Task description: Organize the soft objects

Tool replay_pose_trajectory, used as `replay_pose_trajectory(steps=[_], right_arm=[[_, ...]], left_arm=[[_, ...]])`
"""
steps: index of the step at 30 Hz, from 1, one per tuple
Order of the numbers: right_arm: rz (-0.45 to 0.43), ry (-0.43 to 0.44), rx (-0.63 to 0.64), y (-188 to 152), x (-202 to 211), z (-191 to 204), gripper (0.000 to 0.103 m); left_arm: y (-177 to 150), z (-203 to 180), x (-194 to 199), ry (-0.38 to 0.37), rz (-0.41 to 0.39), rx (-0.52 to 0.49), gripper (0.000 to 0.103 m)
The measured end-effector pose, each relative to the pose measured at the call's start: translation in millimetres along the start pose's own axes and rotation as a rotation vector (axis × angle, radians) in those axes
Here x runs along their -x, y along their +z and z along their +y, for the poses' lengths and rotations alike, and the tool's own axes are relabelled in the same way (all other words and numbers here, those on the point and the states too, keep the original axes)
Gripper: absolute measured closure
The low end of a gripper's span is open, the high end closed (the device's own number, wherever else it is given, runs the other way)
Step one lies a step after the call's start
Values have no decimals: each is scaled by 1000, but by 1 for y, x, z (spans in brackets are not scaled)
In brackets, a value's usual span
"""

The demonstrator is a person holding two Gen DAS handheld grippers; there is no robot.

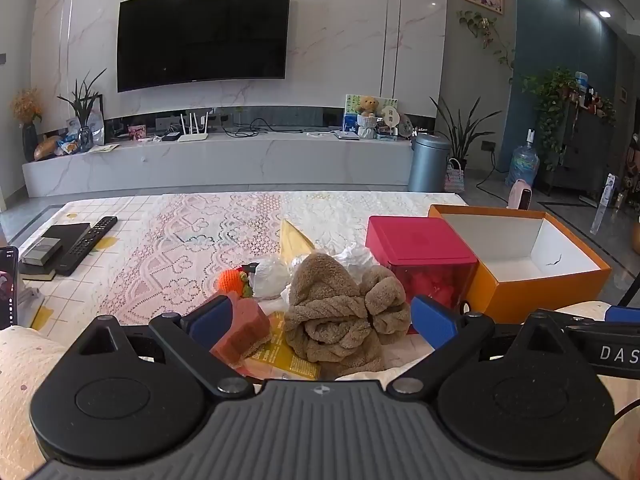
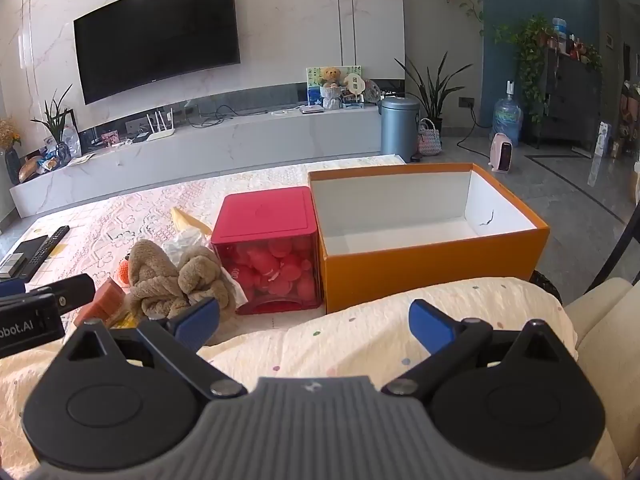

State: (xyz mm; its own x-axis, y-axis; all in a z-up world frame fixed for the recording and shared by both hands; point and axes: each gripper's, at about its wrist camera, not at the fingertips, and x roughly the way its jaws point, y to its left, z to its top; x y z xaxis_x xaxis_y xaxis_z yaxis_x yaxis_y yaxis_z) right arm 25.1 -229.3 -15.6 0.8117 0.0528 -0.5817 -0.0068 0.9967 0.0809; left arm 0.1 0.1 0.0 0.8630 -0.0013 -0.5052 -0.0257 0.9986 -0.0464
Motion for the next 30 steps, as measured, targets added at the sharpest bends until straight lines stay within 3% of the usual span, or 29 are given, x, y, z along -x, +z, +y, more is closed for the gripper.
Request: replay_pose_trajectory(steps=[30], right_arm=[[8, 2, -6, -2, 0, -3, 4]], left_arm=[[-1, -1, -2, -1, 5, 5, 0]])
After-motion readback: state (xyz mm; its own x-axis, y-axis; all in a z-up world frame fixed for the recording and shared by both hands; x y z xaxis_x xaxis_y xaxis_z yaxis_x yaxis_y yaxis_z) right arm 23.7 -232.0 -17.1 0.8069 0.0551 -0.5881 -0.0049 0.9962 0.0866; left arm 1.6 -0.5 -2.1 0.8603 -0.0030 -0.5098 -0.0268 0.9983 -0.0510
